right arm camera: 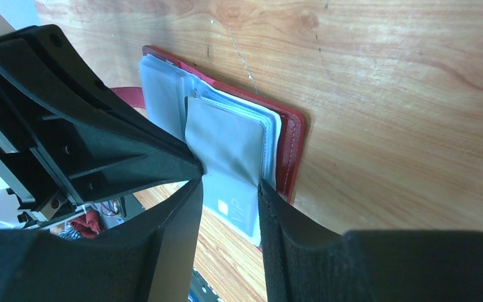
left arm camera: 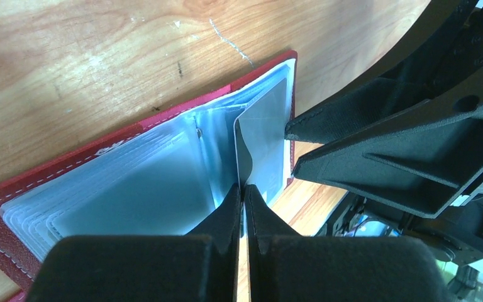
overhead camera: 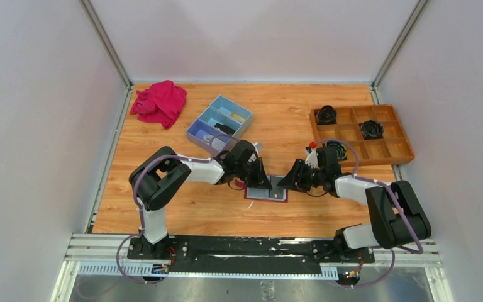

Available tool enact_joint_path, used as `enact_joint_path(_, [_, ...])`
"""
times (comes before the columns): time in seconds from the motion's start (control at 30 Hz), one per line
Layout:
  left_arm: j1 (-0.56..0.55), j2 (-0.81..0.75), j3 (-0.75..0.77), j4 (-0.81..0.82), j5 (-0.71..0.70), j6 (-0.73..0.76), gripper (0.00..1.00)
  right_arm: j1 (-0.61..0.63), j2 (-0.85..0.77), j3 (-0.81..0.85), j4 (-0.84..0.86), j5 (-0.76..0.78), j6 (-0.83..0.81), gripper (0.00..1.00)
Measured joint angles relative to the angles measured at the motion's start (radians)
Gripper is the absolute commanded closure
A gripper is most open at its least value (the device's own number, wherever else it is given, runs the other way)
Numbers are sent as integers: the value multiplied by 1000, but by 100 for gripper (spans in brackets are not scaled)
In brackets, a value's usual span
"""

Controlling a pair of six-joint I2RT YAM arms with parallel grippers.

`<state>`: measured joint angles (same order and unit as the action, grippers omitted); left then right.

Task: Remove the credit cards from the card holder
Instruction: Remove the credit card from the card holder.

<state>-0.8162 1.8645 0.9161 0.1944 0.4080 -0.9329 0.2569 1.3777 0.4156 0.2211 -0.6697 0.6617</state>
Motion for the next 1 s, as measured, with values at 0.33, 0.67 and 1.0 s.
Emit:
enact_joint_path(0.33, [40, -37, -66, 42, 16, -6, 100, 6, 27, 0, 24, -6, 11, 58])
enact_joint_path(0.67, [75, -61, -106, 50, 35, 3, 100, 6, 39, 2, 33, -12, 17, 61])
enact_joint_path(1.0, [81, -61, -108, 54, 59, 13, 100, 21, -33, -6, 4, 4, 18, 68])
